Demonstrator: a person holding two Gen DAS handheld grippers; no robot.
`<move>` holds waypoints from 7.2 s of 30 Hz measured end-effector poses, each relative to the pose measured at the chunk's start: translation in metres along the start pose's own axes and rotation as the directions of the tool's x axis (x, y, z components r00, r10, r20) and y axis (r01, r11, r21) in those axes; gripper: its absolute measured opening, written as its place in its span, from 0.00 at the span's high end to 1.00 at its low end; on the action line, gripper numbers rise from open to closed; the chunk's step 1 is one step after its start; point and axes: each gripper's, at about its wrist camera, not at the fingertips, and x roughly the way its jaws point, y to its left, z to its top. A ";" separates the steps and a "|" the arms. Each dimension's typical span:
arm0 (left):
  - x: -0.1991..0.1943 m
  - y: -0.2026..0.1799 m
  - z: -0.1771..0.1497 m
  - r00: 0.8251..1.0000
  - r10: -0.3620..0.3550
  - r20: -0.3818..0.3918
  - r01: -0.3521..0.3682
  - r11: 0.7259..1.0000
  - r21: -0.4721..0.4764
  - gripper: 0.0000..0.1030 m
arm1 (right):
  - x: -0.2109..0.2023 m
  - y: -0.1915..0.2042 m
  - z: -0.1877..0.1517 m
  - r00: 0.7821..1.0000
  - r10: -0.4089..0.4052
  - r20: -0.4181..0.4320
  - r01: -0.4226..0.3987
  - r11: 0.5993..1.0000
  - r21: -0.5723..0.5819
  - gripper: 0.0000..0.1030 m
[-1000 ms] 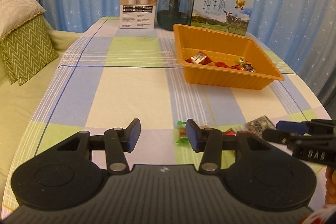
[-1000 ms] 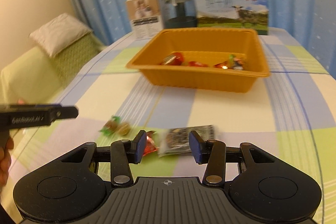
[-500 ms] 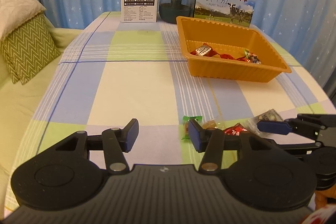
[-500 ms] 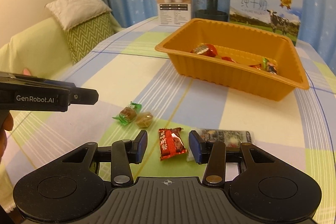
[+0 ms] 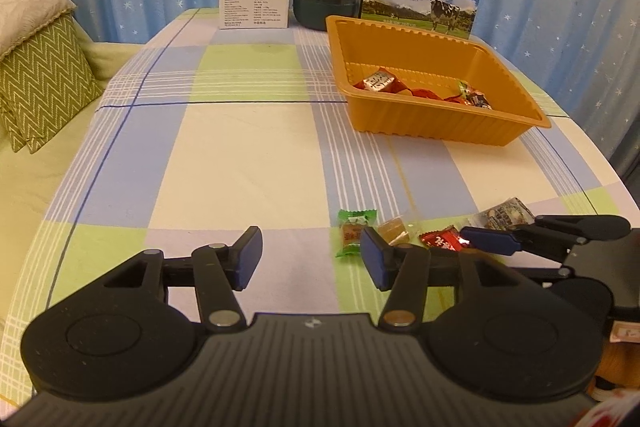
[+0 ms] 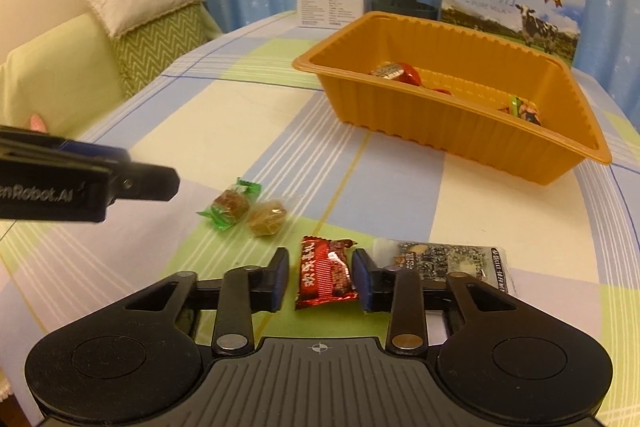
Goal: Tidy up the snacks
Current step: 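Grasp a red candy packet with the right tool, then grasp the green-wrapped candy with the left tool, then carry the green candy and red candy over the orange tray, then open the left tool over the tray while the right tool releases the red candy, then move both open tools back toward the remaining snacks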
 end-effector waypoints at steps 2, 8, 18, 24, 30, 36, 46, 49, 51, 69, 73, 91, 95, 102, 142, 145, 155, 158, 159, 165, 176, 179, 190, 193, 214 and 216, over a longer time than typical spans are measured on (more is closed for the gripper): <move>0.001 -0.001 -0.001 1.000 -0.010 -0.007 0.010 1.000 0.003 0.51 | 0.000 0.003 -0.001 1.000 -0.017 0.005 0.017 1.000 -0.026 0.72; 0.009 -0.005 -0.003 0.999 -0.031 -0.030 0.031 1.000 0.003 0.51 | -0.011 0.001 0.002 0.999 -0.022 0.038 0.022 1.000 -0.002 0.75; 0.024 -0.014 0.002 0.998 -0.055 -0.009 0.055 0.998 0.005 0.54 | -0.034 -0.024 0.012 0.994 -0.049 0.093 0.038 0.993 0.113 0.75; 0.034 -0.021 0.002 0.999 -0.036 -0.017 0.037 0.999 0.017 0.60 | -0.037 -0.033 0.009 0.994 -0.055 0.091 0.042 0.989 0.142 0.75; 0.042 -0.024 0.001 0.999 -0.022 -0.024 0.022 0.999 0.024 0.65 | -0.038 -0.037 0.009 0.994 -0.053 0.093 0.038 0.987 0.155 0.75; 0.051 -0.027 -0.004 0.999 -0.007 -0.031 0.008 1.000 0.030 0.70 | -0.038 -0.037 0.009 0.995 -0.052 0.090 0.037 0.987 0.158 0.75; 0.045 -0.031 -0.004 0.999 -0.009 -0.038 0.011 0.999 0.046 0.83 | -0.040 -0.037 0.011 0.994 -0.052 0.096 0.036 0.987 0.160 0.75; 0.041 -0.030 -0.002 1.000 -0.008 -0.024 0.009 0.999 0.031 0.83 | -0.041 -0.038 0.012 0.993 -0.053 0.101 0.036 0.986 0.161 0.75; 0.039 -0.031 0.000 1.000 -0.011 -0.023 0.012 1.000 0.024 0.83 | -0.042 -0.038 0.012 0.993 -0.054 0.102 0.037 0.986 0.160 0.75; 0.023 -0.040 0.012 0.999 -0.033 0.022 0.032 0.999 0.024 0.83 | -0.051 -0.042 0.019 0.989 -0.066 0.132 0.044 0.985 0.164 0.75; 0.014 -0.054 0.026 0.997 -0.056 0.051 0.055 0.998 0.030 0.83 | -0.060 -0.050 0.025 0.984 -0.092 0.150 0.064 0.981 0.181 0.75; 0.009 -0.114 0.057 0.982 -0.170 0.083 0.160 0.981 0.111 0.83 | -0.107 -0.097 0.049 0.958 -0.188 0.216 0.131 0.958 0.253 0.75; 0.013 -0.115 0.062 0.981 -0.177 0.080 0.167 0.979 0.114 0.83 | -0.106 -0.104 0.054 0.958 -0.189 0.214 0.130 0.955 0.266 0.75; 0.017 -0.113 0.083 0.978 -0.183 0.104 0.169 0.977 0.127 0.83 | -0.101 -0.111 0.068 0.956 -0.192 0.221 0.134 0.958 0.253 0.75; 0.111 -0.082 0.171 0.986 -0.137 0.096 0.134 0.990 0.034 0.83 | -0.004 -0.176 0.145 0.970 -0.168 0.176 0.095 0.928 0.360 0.75; 0.113 -0.081 0.169 0.986 -0.140 0.090 0.137 0.990 0.034 0.83 | 0.001 -0.176 0.146 0.972 -0.166 0.169 0.095 0.927 0.363 0.75; 0.112 -0.084 0.171 0.985 -0.152 0.080 0.148 0.988 0.050 0.73 | 0.003 -0.174 0.146 0.972 -0.167 0.166 0.097 0.925 0.367 0.75; 0.111 -0.083 0.171 0.987 -0.137 0.083 0.133 0.990 0.051 0.72 | 0.003 -0.175 0.146 0.972 -0.168 0.163 0.099 0.925 0.367 0.75; 0.111 -0.082 0.171 0.987 -0.137 0.084 0.133 0.990 0.048 0.71 | 0.003 -0.174 0.146 0.972 -0.168 0.162 0.098 0.925 0.367 0.75; 0.110 -0.079 0.171 0.989 -0.123 0.085 0.120 0.992 0.043 0.71 | 0.003 -0.174 0.145 0.973 -0.161 0.164 0.091 0.926 0.365 0.75; 0.110 -0.077 0.170 0.989 -0.117 0.085 0.114 0.993 0.039 0.67 | 0.006 -0.171 0.145 0.976 -0.149 0.158 0.083 0.928 0.363 0.75; 0.110 -0.076 0.170 0.990 -0.115 0.086 0.112 0.993 0.038 0.66 | 0.006 -0.171 0.145 0.977 -0.144 0.160 0.077 0.928 0.366 0.75; 0.112 -0.073 0.169 0.991 -0.100 0.088 0.098 0.995 0.029 0.56 | 0.004 -0.180 0.144 0.976 -0.111 0.190 0.017 0.900 0.436 0.36; 0.112 -0.073 0.168 0.992 -0.098 0.085 0.096 0.995 0.030 0.55 | 0.005 -0.180 0.143 0.977 -0.119 0.174 0.033 0.902 0.430 0.36; 0.113 -0.075 0.161 0.997 -0.048 0.066 0.044 0.997 0.071 0.21 | 0.000 -0.180 0.139 0.975 -0.150 0.161 0.077 0.917 0.391 0.36; 0.113 -0.075 0.159 0.997 -0.039 0.065 0.034 0.996 0.081 0.18 | 0.000 -0.180 0.138 0.974 -0.160 0.157 0.090 0.920 0.381 0.33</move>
